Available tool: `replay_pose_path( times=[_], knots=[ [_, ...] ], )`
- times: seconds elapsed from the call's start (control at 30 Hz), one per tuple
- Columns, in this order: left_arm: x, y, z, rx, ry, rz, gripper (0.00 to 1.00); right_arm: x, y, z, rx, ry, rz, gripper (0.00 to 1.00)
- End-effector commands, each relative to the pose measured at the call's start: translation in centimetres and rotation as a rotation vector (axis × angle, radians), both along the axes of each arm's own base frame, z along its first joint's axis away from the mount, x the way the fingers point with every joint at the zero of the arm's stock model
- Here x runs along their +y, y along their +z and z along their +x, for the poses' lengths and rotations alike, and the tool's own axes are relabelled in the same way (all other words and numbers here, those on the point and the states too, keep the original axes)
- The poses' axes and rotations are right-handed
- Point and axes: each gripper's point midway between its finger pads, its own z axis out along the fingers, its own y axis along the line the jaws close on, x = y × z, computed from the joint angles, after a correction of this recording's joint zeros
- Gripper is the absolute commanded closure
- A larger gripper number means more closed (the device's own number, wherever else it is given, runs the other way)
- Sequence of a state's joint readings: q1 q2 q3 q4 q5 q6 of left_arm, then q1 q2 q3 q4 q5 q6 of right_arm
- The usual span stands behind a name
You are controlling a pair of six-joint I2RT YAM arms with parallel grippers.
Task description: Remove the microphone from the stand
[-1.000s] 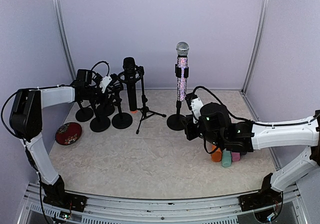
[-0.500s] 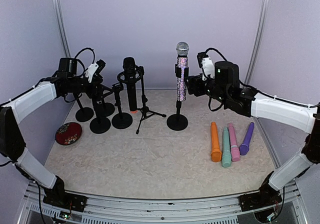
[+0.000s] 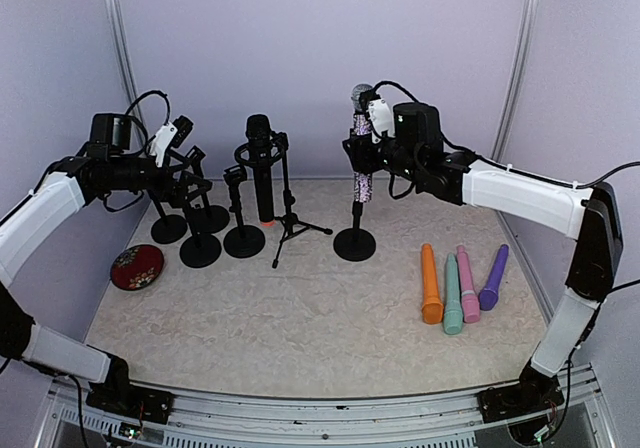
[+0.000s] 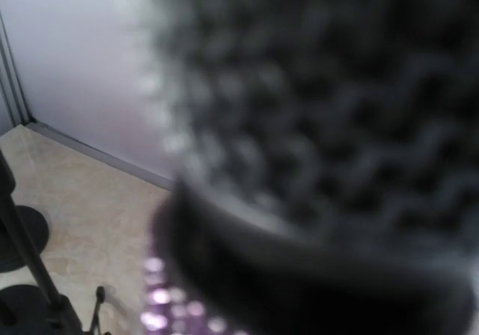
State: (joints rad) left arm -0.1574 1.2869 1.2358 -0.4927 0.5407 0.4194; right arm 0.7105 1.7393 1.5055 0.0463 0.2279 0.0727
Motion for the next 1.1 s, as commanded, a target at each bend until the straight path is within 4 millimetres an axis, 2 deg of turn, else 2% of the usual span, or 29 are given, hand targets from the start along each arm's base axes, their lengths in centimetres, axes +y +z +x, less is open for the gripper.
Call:
replay_pose_path(
  times=[0.0,0.07,0.23,0.37,0.53,0.73,0.8,0.97,1.07],
  knots=[
    [0.3,-0.8,-0.8,0.03,0.002,0.015,0.01,-1.0,0.0,-0.6,-0.009,-0.046,-0.022,0.51],
    [0.2,-0.8,-0.9,0.031,0.0,0.013,0.01,-1.2,0.1,-1.1,-0.019,-0.054,-0.036,0.64],
    [0.0,-0.5,-1.3,0.027,-0.004,0.012,0.01,-1.9,2.0,-2.3,-0.072,-0.042,-0.026,0.83],
    [-0.1,-0.3,-1.5,0.026,-0.004,0.011,0.01,-1.7,2.6,-2.7,-0.082,-0.016,-0.032,0.99],
    [-0.6,0.3,-2.4,0.018,-0.023,0.016,0.01,0.1,3.9,-5.1,-0.086,0.153,0.025,1.0],
    [-2.1,1.0,-3.9,0.022,-0.081,0.004,0.01,2.0,5.5,-9.2,-0.056,0.392,0.08,1.0],
    [-4.0,0.8,-5.1,0.04,-0.151,-0.002,0.01,2.5,5.8,-10.5,-0.036,0.465,0.089,1.0],
    [-6.5,0.5,-7.0,0.087,-0.272,-0.029,0.01,3.2,5.8,-13.6,0.018,0.615,0.102,1.0],
    [-7.9,1.0,-8.1,0.091,-0.344,-0.048,0.01,3.8,5.4,-15.5,0.033,0.715,0.108,1.0]
  ],
)
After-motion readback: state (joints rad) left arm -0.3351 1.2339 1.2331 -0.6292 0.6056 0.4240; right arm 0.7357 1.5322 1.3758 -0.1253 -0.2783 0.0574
